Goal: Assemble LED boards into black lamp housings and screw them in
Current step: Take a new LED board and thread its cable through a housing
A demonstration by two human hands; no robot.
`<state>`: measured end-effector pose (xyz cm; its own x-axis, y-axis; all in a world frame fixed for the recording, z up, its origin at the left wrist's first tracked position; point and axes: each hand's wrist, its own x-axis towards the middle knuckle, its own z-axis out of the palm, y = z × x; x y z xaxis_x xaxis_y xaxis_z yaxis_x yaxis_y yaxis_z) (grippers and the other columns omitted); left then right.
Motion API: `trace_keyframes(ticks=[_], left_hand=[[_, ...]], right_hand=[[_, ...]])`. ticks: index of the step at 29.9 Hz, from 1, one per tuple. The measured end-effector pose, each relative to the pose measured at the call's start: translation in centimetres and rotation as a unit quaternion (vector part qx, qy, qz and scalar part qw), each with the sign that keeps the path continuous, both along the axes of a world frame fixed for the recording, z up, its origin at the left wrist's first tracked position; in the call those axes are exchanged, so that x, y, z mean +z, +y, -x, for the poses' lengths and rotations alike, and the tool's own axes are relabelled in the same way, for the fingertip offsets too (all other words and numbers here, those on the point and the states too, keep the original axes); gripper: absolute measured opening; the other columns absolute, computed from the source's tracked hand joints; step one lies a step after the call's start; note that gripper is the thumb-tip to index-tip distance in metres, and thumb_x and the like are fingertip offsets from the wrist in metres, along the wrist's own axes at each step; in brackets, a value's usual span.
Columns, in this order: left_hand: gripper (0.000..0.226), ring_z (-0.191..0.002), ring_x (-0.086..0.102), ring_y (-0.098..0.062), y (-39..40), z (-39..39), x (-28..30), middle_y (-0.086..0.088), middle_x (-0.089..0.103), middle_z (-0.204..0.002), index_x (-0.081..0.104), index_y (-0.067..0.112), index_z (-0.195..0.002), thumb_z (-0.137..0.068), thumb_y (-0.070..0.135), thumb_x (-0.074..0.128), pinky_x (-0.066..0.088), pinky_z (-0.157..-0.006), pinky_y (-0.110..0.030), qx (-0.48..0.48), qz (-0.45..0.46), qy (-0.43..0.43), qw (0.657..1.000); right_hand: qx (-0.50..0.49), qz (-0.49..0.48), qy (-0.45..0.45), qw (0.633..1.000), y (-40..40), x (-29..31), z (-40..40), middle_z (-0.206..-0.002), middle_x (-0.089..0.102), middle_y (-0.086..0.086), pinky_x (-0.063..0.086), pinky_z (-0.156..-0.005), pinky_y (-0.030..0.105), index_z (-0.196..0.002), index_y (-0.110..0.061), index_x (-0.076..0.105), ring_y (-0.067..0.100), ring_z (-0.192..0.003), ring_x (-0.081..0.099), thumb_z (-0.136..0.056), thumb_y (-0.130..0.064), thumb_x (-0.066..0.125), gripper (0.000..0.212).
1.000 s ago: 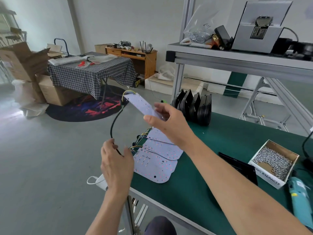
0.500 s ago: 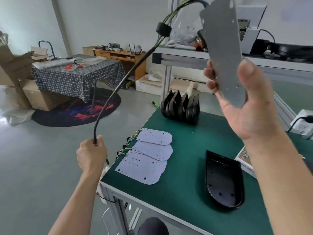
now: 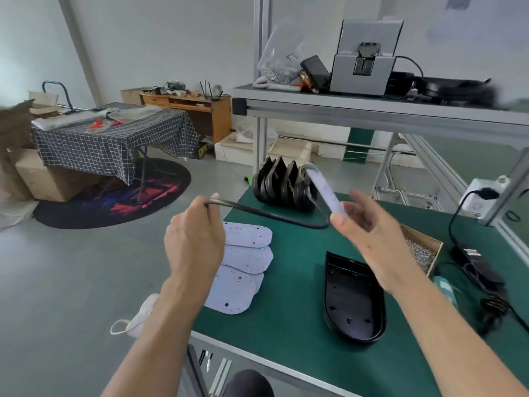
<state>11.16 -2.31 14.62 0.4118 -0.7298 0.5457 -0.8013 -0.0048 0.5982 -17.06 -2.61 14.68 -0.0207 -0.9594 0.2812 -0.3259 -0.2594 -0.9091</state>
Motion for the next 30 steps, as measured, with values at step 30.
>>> trace_keyframes(ticks=[30], left_hand=[[0.041,-0.034,0.041,-0.012,-6.0,14.5,-0.1,-0.001,0.069,-0.055,0.067,0.001,-0.085,-0.099,0.040,0.065,0.042,-0.048,-0.020,-0.336,-0.318,0.248,0.851]], right_hand=[[-0.359,-0.183,0.079,0.912,5.3,-11.1,4.1,-0.152,0.036,0.024,0.034,-0.115,0.048,-0.162,-0.013,0.024,0.040,-0.141,0.036,-0.097,-0.053,0.062,0.086]])
